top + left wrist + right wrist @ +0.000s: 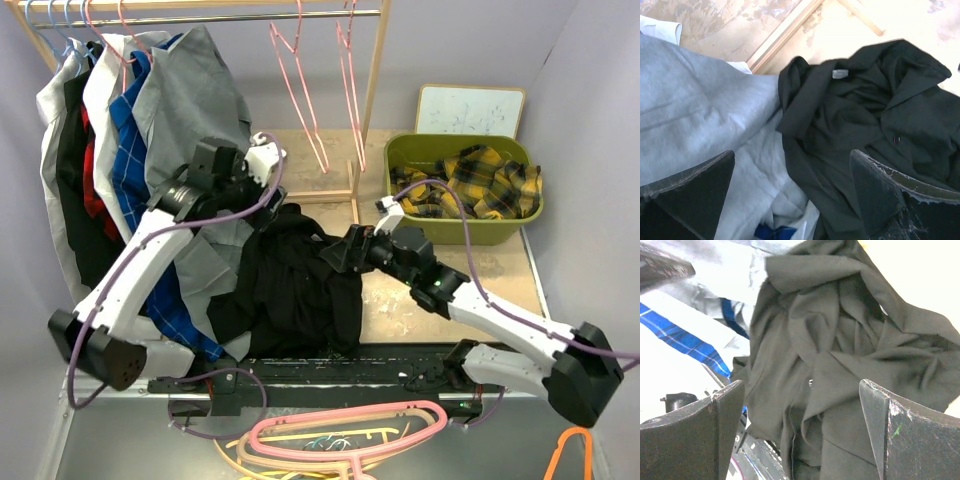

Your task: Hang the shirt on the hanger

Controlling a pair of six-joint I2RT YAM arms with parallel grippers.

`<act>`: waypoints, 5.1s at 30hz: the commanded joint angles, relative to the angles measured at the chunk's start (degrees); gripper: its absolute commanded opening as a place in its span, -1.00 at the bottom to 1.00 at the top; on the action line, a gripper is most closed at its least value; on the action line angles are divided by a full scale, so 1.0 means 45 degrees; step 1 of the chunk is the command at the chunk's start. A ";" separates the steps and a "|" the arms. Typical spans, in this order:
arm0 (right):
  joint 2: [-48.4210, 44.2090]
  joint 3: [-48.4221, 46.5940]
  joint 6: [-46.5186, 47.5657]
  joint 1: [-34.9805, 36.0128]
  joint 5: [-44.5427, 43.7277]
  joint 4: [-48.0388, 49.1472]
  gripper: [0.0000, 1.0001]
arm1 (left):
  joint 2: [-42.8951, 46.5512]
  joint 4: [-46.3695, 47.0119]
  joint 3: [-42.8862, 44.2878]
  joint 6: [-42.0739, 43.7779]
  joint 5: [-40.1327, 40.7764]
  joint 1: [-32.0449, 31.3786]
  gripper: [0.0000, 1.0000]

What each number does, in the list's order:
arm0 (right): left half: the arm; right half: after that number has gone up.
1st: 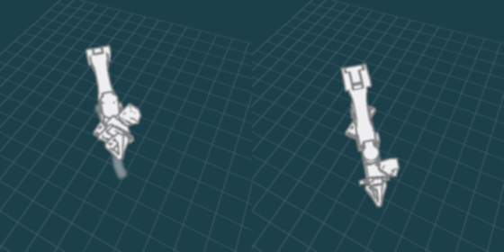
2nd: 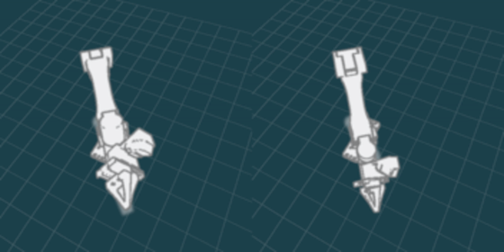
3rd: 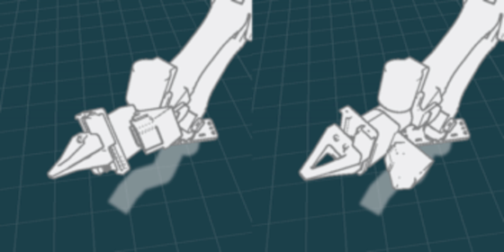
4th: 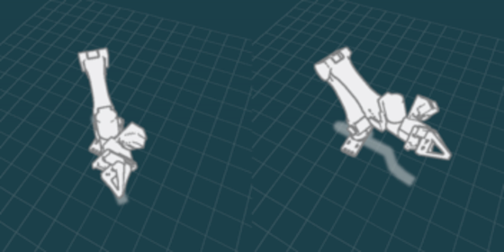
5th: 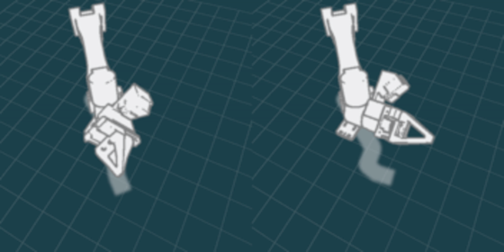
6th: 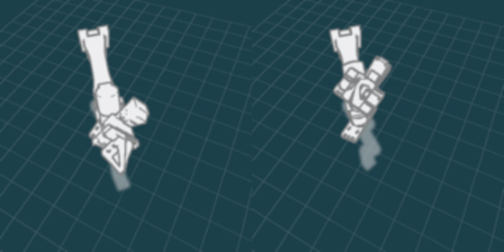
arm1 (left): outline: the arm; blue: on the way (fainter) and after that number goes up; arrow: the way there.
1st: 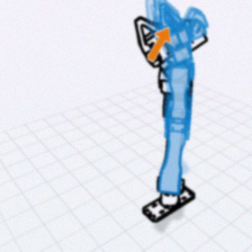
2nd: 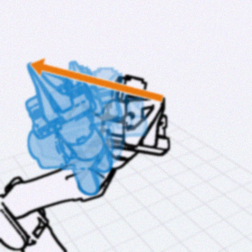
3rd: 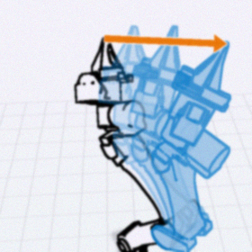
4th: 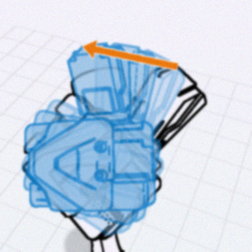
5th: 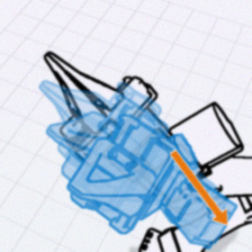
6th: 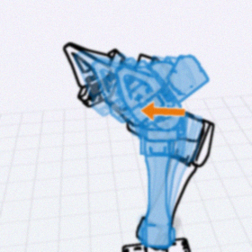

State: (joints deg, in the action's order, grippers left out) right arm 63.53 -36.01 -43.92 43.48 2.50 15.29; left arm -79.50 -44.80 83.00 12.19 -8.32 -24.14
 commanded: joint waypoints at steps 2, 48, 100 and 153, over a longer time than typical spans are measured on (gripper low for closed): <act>-0.2869 0.0190 0.2232 0.0032 -0.0140 -0.1288 0.91 | 0.1615 -0.1036 -0.1243 0.1158 -0.0664 0.0026 0.99; 0.5199 -1.5095 0.5403 -0.1239 -0.5104 -0.6432 0.19 | 0.2363 -0.1136 -0.1782 0.1423 -0.1234 0.1875 0.99; -0.7326 -0.5148 0.3697 -0.1245 -0.3535 -0.8707 -1.00 | -0.4405 -0.0055 0.1306 0.3278 0.2650 -0.3067 0.29; -0.5948 0.0501 0.1152 -0.1242 0.2880 -0.2393 -1.00 | -0.2158 -0.2394 0.3717 0.2409 0.0247 -0.3005 -1.00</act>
State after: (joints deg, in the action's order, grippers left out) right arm 32.88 -35.29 -38.28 37.85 12.38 -10.37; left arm -91.83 -55.75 98.61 24.40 -4.75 -37.95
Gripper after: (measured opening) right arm 0.023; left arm 0.006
